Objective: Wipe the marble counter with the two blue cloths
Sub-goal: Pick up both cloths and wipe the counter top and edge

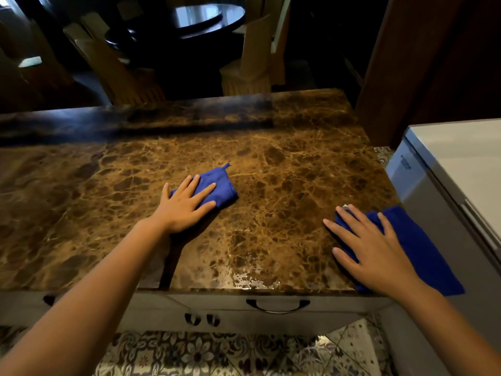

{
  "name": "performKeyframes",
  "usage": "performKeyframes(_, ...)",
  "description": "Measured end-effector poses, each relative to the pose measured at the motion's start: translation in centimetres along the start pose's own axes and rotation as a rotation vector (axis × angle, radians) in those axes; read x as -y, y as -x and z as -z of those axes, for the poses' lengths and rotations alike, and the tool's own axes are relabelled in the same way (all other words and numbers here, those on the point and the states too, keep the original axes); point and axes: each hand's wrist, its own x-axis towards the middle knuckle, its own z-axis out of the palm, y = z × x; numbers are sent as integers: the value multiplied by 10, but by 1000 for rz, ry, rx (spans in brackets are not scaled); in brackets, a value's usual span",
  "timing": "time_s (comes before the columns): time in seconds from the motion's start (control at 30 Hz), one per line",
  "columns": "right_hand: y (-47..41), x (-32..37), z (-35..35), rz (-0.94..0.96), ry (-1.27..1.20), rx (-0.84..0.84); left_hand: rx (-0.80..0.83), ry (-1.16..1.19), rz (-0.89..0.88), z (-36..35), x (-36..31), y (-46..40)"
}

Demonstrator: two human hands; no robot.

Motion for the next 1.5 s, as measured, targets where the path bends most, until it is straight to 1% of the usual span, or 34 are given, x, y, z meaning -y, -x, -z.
performKeyframes(0.17, 0, 0, 0, -6, -7, 0, -170, 35, -128, 0, -6, -19)
performKeyframes(0.3, 0, 1, 1, -10, -22, -8, -280, -70, -80, -1, -7, -35)
performKeyframes(0.37, 0, 1, 1, -10, -24, -10, -327, -42, -76, 1, -8, -45)
performKeyframes(0.47, -1, 1, 1, -17, -28, -17, -267, 55, -58, -1, -11, -53)
performKeyframes(0.53, 0, 2, -1, -17, -22, -19, -243, 40, -73, -5, -19, -48)
performKeyframes(0.57, 0, 2, -1, -17, -22, -23, -233, 30, -114, -7, -26, -41)
performKeyframes(0.7, 0, 2, 0, -5, -20, -30, -234, 12, -367, -20, -56, 12)
performKeyframes(0.77, 0, 1, 0, -2, -14, -32, -217, 10, -441, -26, -67, 40)
performKeyframes(1.03, 1, 0, -1, 12, 5, -40, -196, 8, -620, -45, -86, 107)
performKeyframes(1.33, 1, 1, 1, 8, -10, -27, -177, -48, -805, -63, -69, 148)
performKeyframes(1.4, 1, 1, 1, 1, -20, -23, -209, 25, -806, -70, -63, 163)
performKeyframes(1.43, 1, 1, 1, -2, -24, -22, -240, 134, -767, -71, -61, 169)
performKeyframes(1.5, 1, 1, 1, -5, -29, -23, -337, 453, -600, -61, -60, 174)
